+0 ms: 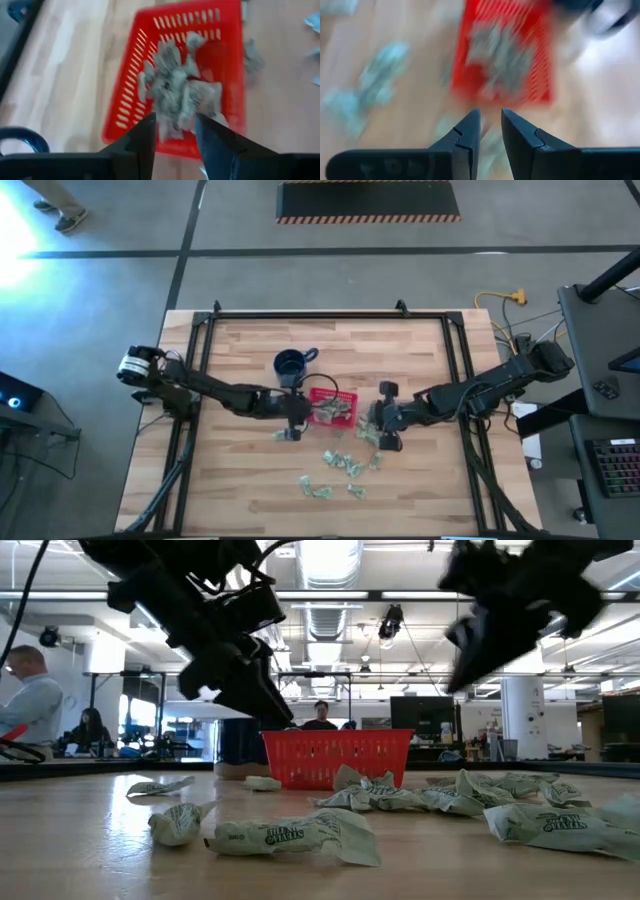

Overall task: Pick and place Stevia / Truvia into bins
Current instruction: Put the white stevia packet into the red basket

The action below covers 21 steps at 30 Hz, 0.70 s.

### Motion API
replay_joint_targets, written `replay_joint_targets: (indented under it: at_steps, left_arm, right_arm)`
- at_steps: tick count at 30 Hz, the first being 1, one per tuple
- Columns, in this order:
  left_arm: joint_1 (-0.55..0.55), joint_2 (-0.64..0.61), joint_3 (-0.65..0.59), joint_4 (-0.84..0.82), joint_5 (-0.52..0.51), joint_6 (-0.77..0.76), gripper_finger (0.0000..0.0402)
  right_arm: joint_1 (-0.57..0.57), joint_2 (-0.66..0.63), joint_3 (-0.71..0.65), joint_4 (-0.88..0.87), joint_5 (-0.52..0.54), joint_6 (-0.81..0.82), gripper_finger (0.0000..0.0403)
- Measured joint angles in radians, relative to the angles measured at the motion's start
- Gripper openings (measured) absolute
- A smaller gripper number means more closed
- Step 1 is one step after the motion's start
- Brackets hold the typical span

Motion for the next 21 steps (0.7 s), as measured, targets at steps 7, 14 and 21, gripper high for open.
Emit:
replay_joint_targets:
  at_steps: [7, 14, 21]
  left_arm:
    - [-0.067, -0.032, 0.001, -0.093, 0.011, -0.054, 0.0126]
    - [-0.158, -0.092, 0.008, -0.138, 0.016, -0.057, 0.0126]
    - [-0.224, -0.217, 0.002, -0.135, 0.015, -0.058, 0.0126]
  right_arm:
    - [0.031, 0.000, -0.001, -0.273, -0.070, 0.249, 0.0068]
    - [0.037, 0.000, -0.045, -0.288, -0.022, 0.294, 0.0069]
    - [0.037, 0.000, -0.097, -0.260, -0.019, 0.296, 0.0095]
